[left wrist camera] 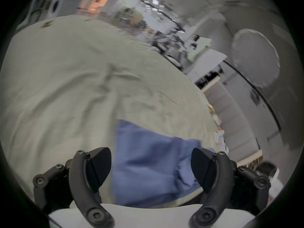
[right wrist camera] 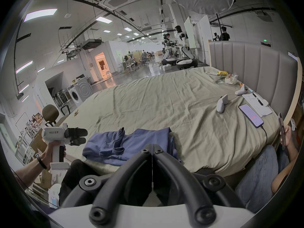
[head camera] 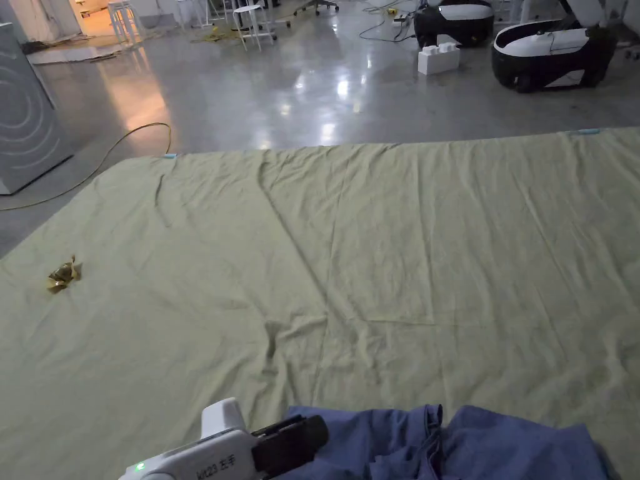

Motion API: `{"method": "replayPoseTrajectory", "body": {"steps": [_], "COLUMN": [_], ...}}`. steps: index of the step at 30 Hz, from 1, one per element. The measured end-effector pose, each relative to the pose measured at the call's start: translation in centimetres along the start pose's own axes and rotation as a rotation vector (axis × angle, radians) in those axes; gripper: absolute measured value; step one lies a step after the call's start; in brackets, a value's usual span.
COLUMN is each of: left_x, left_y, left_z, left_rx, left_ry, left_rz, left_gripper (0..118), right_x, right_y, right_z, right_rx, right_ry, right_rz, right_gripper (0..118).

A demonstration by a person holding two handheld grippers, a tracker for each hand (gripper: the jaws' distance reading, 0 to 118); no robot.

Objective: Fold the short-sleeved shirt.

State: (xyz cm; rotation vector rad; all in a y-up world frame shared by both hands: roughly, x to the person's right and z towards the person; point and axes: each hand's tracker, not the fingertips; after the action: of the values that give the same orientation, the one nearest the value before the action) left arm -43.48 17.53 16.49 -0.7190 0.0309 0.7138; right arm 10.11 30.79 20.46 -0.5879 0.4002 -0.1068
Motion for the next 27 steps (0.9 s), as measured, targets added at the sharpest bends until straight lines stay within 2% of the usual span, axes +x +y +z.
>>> {"method": "replayPoseTrajectory", "body": {"steps": [1,3,6,7,8,9,11,14,17,19,22,24,25,27], "left_x": [-1.0,-2.5,-4.1,-4.0,-3.7,1.0,2.5,2.2,2.3,2.5,1.2,3.2,1.5,3.6], "left_y": [0.0,-0.4,-0.7,-0.9,-0.9,-1.7,-2.4,-1.9,-1.1,-0.1,2.8,4.3,5.3,5.9], "left_z": [0.3,-0.4,-3.1,-3.6,-3.9,-2.7,-3.1,-2.5,0.3,3.1,6.3,8.9,8.4,8.2], "left_rx": [0.019,0.001,-0.086,-0.087,-0.087,-0.096,-0.132,-0.098,-0.004,0.069,0.099,0.124,0.126,0.108], "left_ry": [0.013,-0.068,-0.124,-0.147,-0.166,-0.171,-0.108,-0.121,-0.142,-0.154,-0.084,-0.008,0.014,-0.01], "left_rz": [0.054,0.182,0.356,0.355,0.346,0.353,0.345,0.339,0.415,0.373,0.241,0.08,0.02,-0.078], "left_gripper": [100,100,98,94,85,68,10,10,10,10,10,10,10,10], "right_x": [0.0,-0.1,0.1,0.2,0.3,0.4,0.6,0.9,1.2,1.4,1.7,1.8,1.8,1.6], "right_y": [-0.2,-0.4,-0.3,-0.1,0.0,0.2,0.4,0.5,0.4,0.3,0.2,0.1,0.1,0.1], "right_z": [0.0,0.0,0.2,0.4,0.6,0.7,0.8,0.9,0.9,0.8,0.5,0.2,0.2,0.1], "right_rx": [-0.007,-0.018,-0.024,-0.013,0.0,0.012,0.026,0.035,0.028,0.021,0.021,0.022,0.024,0.031], "right_ry": [0.004,0.005,0.001,0.003,0.008,0.01,0.01,0.008,0.007,0.008,0.018,0.029,0.031,0.033], "right_rz": [0.005,0.01,0.001,-0.011,-0.025,-0.041,-0.058,-0.072,-0.066,-0.064,-0.078,-0.094,-0.096,-0.094], "right_gripper": [0,0,0,0,0,0,0,0,0,0,0,0,0,0]}}
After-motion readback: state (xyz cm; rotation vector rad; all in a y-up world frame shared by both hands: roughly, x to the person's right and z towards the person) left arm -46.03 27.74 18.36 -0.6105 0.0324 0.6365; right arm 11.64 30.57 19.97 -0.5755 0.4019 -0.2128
